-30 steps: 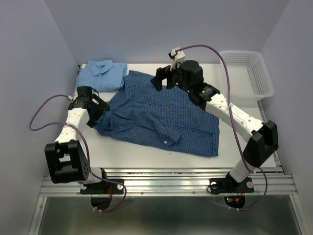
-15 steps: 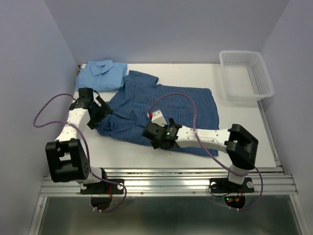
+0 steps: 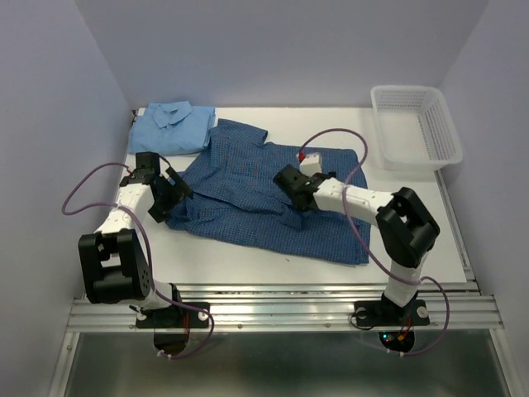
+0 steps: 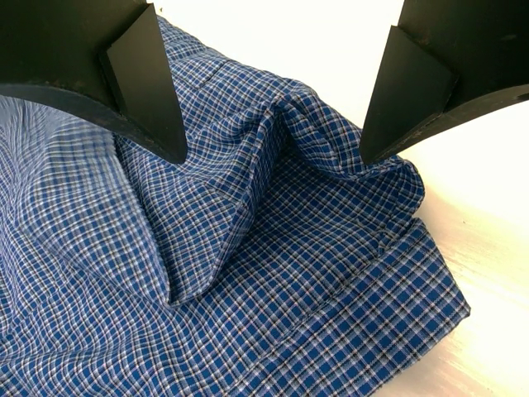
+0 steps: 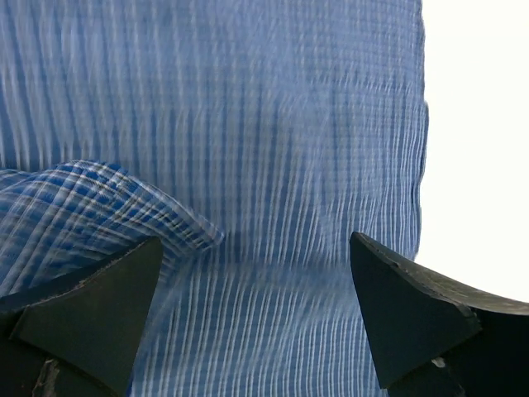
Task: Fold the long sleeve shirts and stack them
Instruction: Fold the shirt
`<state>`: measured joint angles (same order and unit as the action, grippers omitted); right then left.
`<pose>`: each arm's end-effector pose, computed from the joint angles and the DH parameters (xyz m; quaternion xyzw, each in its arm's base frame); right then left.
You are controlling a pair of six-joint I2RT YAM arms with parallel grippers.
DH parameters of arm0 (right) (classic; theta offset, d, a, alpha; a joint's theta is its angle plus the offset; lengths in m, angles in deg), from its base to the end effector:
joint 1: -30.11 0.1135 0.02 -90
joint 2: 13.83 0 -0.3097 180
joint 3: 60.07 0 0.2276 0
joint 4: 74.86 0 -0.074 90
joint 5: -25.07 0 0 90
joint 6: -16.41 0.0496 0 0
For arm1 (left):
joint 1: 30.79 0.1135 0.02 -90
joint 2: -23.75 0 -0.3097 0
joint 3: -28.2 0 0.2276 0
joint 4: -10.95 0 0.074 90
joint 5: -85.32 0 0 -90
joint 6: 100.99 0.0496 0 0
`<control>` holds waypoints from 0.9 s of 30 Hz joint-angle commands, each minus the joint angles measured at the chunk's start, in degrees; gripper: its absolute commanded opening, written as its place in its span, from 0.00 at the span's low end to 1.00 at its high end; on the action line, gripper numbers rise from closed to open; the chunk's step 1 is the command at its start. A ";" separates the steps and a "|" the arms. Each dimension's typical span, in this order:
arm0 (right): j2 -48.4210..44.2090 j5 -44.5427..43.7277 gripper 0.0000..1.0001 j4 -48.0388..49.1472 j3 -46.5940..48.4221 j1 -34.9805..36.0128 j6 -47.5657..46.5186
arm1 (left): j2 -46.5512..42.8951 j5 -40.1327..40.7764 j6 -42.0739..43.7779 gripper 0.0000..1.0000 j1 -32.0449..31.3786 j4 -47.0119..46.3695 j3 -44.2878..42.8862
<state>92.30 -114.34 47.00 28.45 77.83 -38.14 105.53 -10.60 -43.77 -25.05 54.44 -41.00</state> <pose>0.2627 0.2330 0.2391 -0.0448 0.9018 -0.2354 0.3595 0.2659 0.0216 0.2681 -0.3009 0.9067 -0.1161 0.2718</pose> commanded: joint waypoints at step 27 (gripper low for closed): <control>-23.43 57.59 1.00 36.69 -25.69 -14.59 11.31 | -0.57 -0.68 0.17 0.99 0.33 -1.49 0.82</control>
<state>66.77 -58.38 75.94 1.50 63.19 -30.17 105.53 -10.70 -44.05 -25.05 53.11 -39.95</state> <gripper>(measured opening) 0.998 0.986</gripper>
